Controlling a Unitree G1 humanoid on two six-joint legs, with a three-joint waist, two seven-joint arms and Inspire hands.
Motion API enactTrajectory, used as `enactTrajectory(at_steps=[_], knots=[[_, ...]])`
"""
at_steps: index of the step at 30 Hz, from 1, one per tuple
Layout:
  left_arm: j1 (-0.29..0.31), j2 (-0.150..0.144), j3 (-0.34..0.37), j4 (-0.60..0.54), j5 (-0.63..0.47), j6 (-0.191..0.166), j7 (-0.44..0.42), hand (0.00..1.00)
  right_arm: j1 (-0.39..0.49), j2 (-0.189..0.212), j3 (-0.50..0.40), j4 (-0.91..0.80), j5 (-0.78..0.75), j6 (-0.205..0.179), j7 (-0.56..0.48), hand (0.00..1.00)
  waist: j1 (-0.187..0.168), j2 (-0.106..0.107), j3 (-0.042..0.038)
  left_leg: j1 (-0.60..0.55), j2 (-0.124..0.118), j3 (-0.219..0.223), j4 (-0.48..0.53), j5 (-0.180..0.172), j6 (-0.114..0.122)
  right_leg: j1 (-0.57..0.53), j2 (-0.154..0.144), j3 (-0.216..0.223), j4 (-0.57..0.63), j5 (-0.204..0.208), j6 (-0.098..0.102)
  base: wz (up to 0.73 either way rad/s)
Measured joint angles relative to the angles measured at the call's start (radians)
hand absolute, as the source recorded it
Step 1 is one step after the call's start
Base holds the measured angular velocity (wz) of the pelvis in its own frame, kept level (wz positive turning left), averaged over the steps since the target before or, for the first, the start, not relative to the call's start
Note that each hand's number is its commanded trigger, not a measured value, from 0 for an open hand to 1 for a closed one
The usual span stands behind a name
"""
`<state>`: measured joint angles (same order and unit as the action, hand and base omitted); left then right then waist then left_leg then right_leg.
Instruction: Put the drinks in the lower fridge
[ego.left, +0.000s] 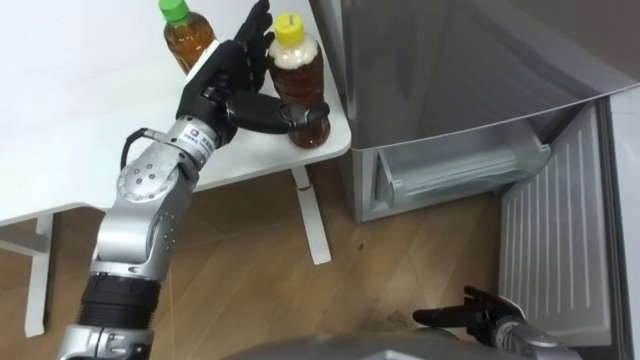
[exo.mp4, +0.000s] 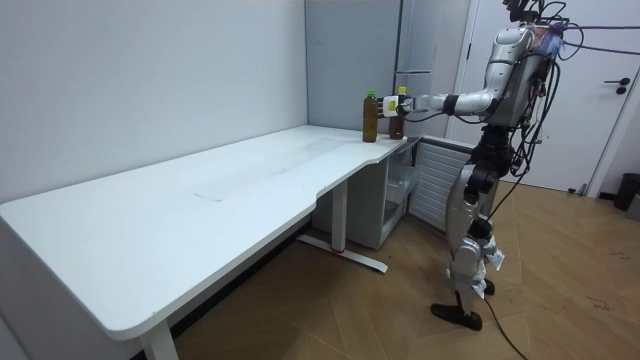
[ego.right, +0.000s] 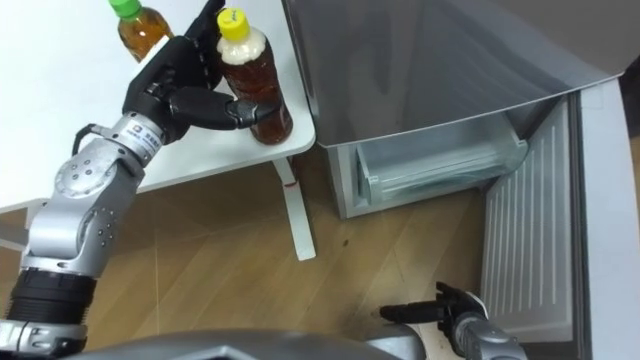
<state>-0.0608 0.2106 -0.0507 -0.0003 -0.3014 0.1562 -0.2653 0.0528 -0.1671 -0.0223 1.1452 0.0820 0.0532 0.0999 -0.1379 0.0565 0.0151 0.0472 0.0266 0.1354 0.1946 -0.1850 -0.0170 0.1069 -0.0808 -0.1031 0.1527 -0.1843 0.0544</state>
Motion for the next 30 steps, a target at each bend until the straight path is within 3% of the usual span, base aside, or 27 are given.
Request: enactTrajectory(at_steps=[19,22,23,26,30], knots=[[-0.016,-0.003,-0.005,0.000,-0.001,0.000,-0.003,0.00,-0.015,0.000,0.001,0.020,0.000,-0.002,-0.002,0.00,-0.017,-0.002,0.0015,0.002,0.000,0.002,0.004,0.000,0.000,-0.004,-0.001,0.000,-0.002,-0.001,0.001,0.00],[-0.029,-0.015,-0.005,0.000,-0.001,0.000,-0.002,0.28,-0.015,0.000,0.000,0.022,0.000,-0.009,-0.004,0.00,-0.018,-0.002,0.0013,0.001,0.000,0.002,0.004,0.000,0.000,-0.005,-0.001,0.000,-0.002,-0.001,0.001,0.00],[-0.036,-0.021,-0.005,0.000,-0.001,0.000,-0.002,0.62,-0.015,0.000,0.000,0.022,0.000,-0.009,-0.006,0.00,-0.018,-0.003,0.0012,0.001,0.000,0.002,0.004,0.000,0.000,-0.005,-0.001,0.000,-0.002,-0.001,0.001,0.00],[-0.047,-0.034,-0.005,0.000,-0.001,0.000,-0.002,0.98,-0.014,0.001,0.000,0.022,0.000,-0.009,-0.014,0.00,-0.019,-0.005,0.0024,0.003,0.000,0.002,0.004,0.000,0.000,-0.005,-0.001,0.002,-0.002,-0.001,0.001,0.00],[-0.060,-0.040,-0.006,0.020,-0.001,-0.001,-0.001,1.00,-0.014,0.001,0.000,0.024,0.000,-0.010,-0.018,0.00,-0.020,-0.008,0.0017,0.011,0.000,0.008,0.003,0.000,0.000,-0.004,-0.001,0.012,0.000,-0.001,0.001,-0.07]])
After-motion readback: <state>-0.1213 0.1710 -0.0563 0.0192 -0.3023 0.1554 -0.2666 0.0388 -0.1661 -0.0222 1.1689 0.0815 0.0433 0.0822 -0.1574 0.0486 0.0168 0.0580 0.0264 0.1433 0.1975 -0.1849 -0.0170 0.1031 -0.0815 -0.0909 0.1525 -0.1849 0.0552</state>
